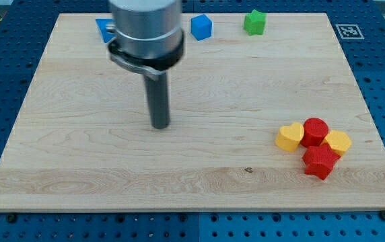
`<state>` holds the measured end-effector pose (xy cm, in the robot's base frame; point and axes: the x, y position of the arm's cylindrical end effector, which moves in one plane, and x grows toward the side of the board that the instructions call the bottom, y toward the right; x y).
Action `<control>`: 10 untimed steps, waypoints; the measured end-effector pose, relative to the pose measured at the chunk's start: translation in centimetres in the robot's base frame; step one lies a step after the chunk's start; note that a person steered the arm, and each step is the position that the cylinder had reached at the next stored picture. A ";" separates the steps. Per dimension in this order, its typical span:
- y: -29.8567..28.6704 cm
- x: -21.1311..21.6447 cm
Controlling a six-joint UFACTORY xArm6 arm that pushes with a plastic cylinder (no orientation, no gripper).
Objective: Slide the blue triangle to a group of blocks
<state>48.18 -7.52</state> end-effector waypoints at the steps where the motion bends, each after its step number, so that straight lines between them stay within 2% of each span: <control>1: -5.2 -2.4; 4: -16.4 -12.2; 6: -22.3 -22.4; 7: -21.8 -26.9; 8: -16.4 -28.5; 9: -13.4 -27.8; 10: -12.8 -25.3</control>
<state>22.92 -20.35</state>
